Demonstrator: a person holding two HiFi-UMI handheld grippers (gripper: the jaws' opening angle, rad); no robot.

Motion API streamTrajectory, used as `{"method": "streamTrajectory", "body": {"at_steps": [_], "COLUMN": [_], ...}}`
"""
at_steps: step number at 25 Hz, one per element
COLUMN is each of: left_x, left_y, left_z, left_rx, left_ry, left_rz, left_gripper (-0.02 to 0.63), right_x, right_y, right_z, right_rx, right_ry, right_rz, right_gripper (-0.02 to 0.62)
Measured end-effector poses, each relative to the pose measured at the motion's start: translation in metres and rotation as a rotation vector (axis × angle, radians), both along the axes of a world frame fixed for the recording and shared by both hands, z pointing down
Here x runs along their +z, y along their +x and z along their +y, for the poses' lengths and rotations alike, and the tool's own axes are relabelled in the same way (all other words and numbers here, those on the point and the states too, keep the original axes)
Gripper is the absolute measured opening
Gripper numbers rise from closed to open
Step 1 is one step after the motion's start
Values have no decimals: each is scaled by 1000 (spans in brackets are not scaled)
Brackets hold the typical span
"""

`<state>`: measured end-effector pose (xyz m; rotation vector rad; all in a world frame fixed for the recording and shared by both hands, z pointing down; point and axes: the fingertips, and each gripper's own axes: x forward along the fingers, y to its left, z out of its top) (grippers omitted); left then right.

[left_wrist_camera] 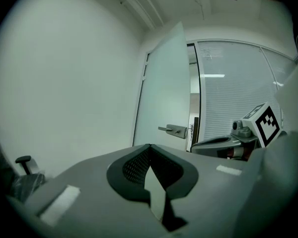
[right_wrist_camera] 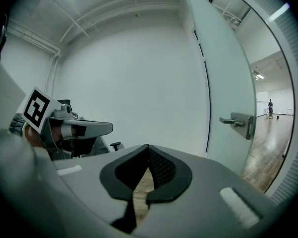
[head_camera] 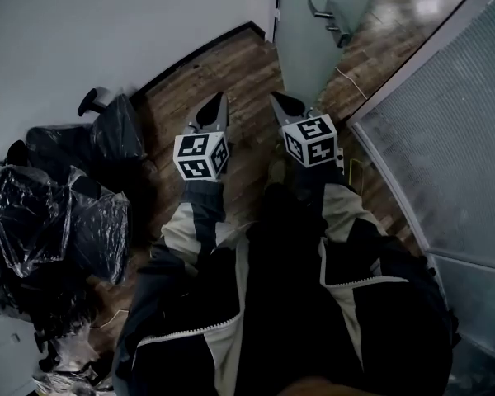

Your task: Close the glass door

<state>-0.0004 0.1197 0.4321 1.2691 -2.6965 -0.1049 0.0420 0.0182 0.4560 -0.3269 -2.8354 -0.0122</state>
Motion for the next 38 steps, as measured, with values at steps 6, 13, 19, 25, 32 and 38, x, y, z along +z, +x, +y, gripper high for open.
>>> {"method": "streamTrajectory", "body": {"at_steps": [6,13,19,25,32,38], "left_x": [8,-3,-2,4,6,4], "left_y": [-84,-176,-222,-271,-303,-304], "left_z": [-49,-121,-147,-162,-228,-283], "left_rx": [2,-23,-23,14,327,628], "left_ry": [-5,-30,-44,-53,-19,-21], "left_rz": [26,14,34,24,19,18], "left_gripper": [3,5,5,3,3,3], "right_x": [-8,-16,-12,-17,-21,-35], "right_y": [-95,-191,-244,-278,-291,-280], "right_z": [-53,-105,-127,-166,-198,-223], "right_rx": [33,-57,-60,48,309,568], "right_ry": [-34,-7,-47,-82,-45,-47], "right_rz": [-33,-30,-14,-15,-10,-60], "right_gripper": [5,5,5,5,5,5]}}
